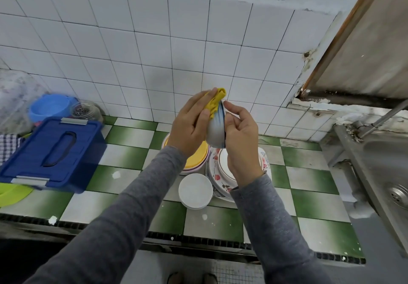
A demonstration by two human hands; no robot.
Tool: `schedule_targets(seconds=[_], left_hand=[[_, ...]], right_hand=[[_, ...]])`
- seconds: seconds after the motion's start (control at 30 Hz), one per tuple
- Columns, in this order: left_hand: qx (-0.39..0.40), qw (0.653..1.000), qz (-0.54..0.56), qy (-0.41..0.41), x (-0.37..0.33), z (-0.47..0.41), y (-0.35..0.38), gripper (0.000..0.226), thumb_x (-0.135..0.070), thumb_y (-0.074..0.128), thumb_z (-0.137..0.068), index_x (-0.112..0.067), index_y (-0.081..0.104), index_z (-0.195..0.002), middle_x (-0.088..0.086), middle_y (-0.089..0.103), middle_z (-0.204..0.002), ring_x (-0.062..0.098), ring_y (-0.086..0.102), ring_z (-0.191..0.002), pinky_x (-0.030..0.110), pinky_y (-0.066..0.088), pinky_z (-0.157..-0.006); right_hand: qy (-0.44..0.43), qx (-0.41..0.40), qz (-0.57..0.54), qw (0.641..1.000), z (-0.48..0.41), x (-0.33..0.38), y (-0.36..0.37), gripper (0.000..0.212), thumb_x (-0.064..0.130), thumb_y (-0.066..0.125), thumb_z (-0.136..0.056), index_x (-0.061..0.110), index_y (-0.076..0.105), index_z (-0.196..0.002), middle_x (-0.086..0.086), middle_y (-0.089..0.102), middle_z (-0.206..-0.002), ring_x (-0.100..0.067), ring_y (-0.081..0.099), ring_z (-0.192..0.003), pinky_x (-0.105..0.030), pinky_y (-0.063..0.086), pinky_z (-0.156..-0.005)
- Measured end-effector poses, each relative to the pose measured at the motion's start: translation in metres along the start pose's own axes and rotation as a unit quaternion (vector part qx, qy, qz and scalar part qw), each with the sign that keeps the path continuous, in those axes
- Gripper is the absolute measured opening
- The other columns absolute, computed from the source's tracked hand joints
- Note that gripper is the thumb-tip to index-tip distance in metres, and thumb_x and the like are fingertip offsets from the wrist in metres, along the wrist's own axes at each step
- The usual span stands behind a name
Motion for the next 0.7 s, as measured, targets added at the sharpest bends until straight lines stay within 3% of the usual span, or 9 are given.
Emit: schedule_targets(seconds=[0.13, 0.27, 0.33, 0.43, 0.53, 0.7], left_hand=[[-0.011, 0.993, 0.096, -0.068, 0.008, 0.000, -0.002, 0.042, -0.015, 0.034, -0.104, -0.015, 0.047, -0.144, -0.003, 0.052, -0.144, 0.011, 0.048, -0.133, 0.025, 0.037, -0.112], [0.004, 1.000, -0.013, 0.022, -0.005, 0.004, -0.004, 0.044, -0.017, 0.035, -0.103, -0.012, 0.047, -0.145, 0.007, 0.047, -0.147, 0.017, 0.045, -0.135, 0.028, 0.035, -0.114], [0.013, 1.000, -0.010, 0.019, -0.005, 0.002, -0.003, 0.044, -0.018, 0.036, -0.103, -0.012, 0.049, -0.144, 0.005, 0.048, -0.146, 0.015, 0.045, -0.134, 0.026, 0.034, -0.113], [0.004, 0.985, 0.136, -0.105, 0.007, -0.002, -0.005, 0.041, -0.017, 0.035, -0.105, -0.014, 0.051, -0.143, -0.002, 0.055, -0.143, 0.008, 0.049, -0.132, 0.024, 0.037, -0.112], [0.002, 0.955, 0.231, -0.186, 0.012, 0.000, -0.005, 0.040, -0.013, 0.031, -0.107, -0.018, 0.048, -0.143, -0.008, 0.053, -0.144, 0.001, 0.050, -0.131, 0.019, 0.040, -0.108], [-0.028, 0.928, 0.301, -0.219, 0.012, 0.007, 0.000, 0.044, -0.029, 0.036, -0.102, -0.029, 0.044, -0.145, -0.009, 0.048, -0.151, 0.009, 0.042, -0.140, 0.037, 0.036, -0.116]], right_hand=[[0.006, -0.006, -0.017, 1.000, -0.005, -0.003, -0.003, 0.030, 0.000, 0.043, -0.104, 0.018, 0.064, -0.112, -0.004, 0.066, -0.120, -0.025, 0.063, -0.113, -0.037, 0.057, -0.091], [0.012, -0.003, -0.058, 0.998, -0.005, -0.004, -0.007, 0.035, -0.003, 0.038, -0.104, 0.019, 0.064, -0.108, -0.011, 0.065, -0.124, -0.022, 0.062, -0.112, -0.034, 0.055, -0.096], [0.016, 0.007, -0.062, 0.998, -0.006, -0.003, -0.006, 0.035, -0.003, 0.038, -0.104, 0.019, 0.065, -0.107, -0.009, 0.065, -0.121, -0.018, 0.063, -0.108, -0.031, 0.056, -0.095], [0.009, 0.015, -0.055, 0.998, -0.009, 0.001, -0.010, 0.038, -0.004, 0.039, -0.104, 0.020, 0.068, -0.101, -0.003, 0.068, -0.113, -0.016, 0.063, -0.104, -0.025, 0.055, -0.088], [0.048, 0.008, -0.136, 0.989, -0.014, -0.002, -0.018, 0.039, -0.003, 0.037, -0.104, 0.019, 0.069, -0.098, 0.004, 0.070, -0.103, -0.009, 0.065, -0.093, -0.023, 0.055, -0.083], [0.113, -0.020, -0.301, 0.947, -0.018, -0.022, -0.023, 0.033, -0.002, 0.034, -0.105, 0.012, 0.064, -0.112, -0.006, 0.066, -0.118, -0.017, 0.063, -0.105, -0.035, 0.051, -0.102]])
Point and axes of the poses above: each hand's wrist, its own z-axis away from the middle knuckle, its own y-axis out of the palm, x = y × z, the point moved 6 cm from there along -z, towards the middle knuckle
